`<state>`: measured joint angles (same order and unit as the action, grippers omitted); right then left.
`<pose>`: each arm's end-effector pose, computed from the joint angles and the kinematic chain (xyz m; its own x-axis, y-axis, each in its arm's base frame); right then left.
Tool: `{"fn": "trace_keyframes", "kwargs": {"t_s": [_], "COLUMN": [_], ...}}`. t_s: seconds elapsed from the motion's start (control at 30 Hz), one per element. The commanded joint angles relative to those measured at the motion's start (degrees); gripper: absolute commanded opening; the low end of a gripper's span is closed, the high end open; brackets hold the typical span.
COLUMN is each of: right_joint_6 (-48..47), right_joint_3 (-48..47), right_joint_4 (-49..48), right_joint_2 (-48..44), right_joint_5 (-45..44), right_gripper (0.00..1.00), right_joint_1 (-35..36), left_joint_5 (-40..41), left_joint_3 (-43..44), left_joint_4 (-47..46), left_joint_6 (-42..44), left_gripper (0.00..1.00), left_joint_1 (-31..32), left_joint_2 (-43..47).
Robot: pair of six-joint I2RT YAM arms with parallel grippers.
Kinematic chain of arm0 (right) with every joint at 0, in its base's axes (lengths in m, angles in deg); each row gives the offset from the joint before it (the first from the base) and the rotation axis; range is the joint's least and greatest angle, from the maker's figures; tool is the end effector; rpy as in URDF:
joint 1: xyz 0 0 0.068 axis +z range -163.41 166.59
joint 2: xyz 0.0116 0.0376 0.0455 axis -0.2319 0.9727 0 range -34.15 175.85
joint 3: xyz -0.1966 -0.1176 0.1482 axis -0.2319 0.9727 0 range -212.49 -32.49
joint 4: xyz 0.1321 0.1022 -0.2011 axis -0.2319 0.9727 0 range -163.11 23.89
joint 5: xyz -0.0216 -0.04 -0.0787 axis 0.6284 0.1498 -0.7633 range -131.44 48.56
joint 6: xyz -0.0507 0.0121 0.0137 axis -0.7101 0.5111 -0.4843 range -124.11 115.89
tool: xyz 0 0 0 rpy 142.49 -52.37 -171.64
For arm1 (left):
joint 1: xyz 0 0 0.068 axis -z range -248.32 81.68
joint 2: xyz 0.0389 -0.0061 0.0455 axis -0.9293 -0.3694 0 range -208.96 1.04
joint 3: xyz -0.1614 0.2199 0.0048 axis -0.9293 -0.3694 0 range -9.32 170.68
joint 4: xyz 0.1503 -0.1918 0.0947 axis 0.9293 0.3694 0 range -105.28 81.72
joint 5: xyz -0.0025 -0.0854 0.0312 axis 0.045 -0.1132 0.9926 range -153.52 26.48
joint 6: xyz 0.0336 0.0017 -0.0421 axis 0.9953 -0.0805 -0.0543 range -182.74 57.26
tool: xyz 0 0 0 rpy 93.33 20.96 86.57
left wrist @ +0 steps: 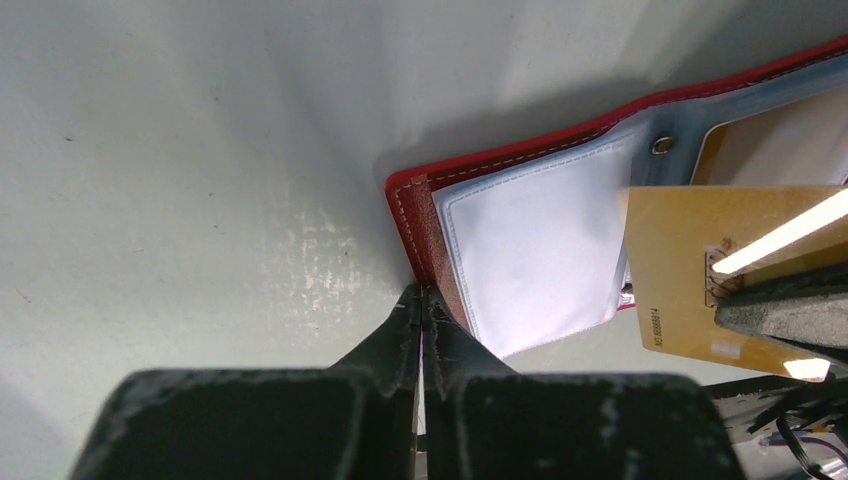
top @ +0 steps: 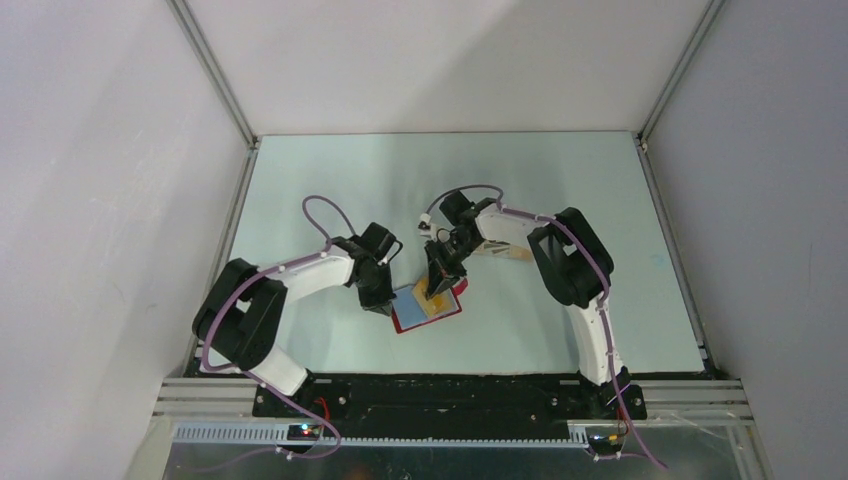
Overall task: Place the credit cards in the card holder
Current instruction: Insert the credit card into the card holder.
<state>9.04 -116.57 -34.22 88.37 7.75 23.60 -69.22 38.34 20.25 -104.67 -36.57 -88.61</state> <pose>0.3131 0.2697 0.1360 -0.8783 -0.4759 -0.0455 -0.3349 0.5446 0.7690 0.2230 -0.1421 0.1514 -0.9798 -0.1756 -0.0961 -0.1517 0.9644 -0.2164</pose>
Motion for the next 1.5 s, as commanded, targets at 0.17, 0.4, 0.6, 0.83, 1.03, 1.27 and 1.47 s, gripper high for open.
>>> {"fn": "trace_keyframes", "kwargs": {"t_s": [0.17,0.4,0.6,0.83,1.03,1.27,1.47], "right_joint_6": [-2.9,-3.2,-1.2,4.5,8.0,11.5,16.0], "right_joint_3": [-7.6,-8.2,-6.5,-1.6,1.1,2.6,5.1], "right_joint_4": [5.1,5.0,0.9,-7.9,-13.2,-15.9,-16.7], "right_joint_2": [5.6,7.6,6.8,4.2,3.3,3.2,1.9], "right_joint_5": [-2.2,-4.8,-6.8,-7.6,-7.8,-6.1,-7.6], "right_gripper": [0.0,0.0,0.0,0.0,0.0,0.0,0.07], "right_joint_1": [-0.1,0.5,1.3,2.4,3.9,4.9,5.5], "left_joint_5": [4.3,4.4,4.1,3.9,3.8,4.8,8.1], "left_joint_3": [0.1,0.4,0.6,0.8,0.8,0.9,1.1], "left_joint_4": [1.4,1.8,1.8,1.9,1.9,2.2,4.3], "left_joint_6": [2.3,2.9,3.1,3.0,3.0,3.4,3.7], "left_gripper": [0.0,0.0,0.0,0.0,0.0,0.0,0.0], "left_joint_1": [-0.1,-0.1,0.0,0.0,-0.1,0.0,-0.1], "left_joint_2": [-1.9,-1.8,-1.7,-1.8,-1.8,-1.1,0.7]}}
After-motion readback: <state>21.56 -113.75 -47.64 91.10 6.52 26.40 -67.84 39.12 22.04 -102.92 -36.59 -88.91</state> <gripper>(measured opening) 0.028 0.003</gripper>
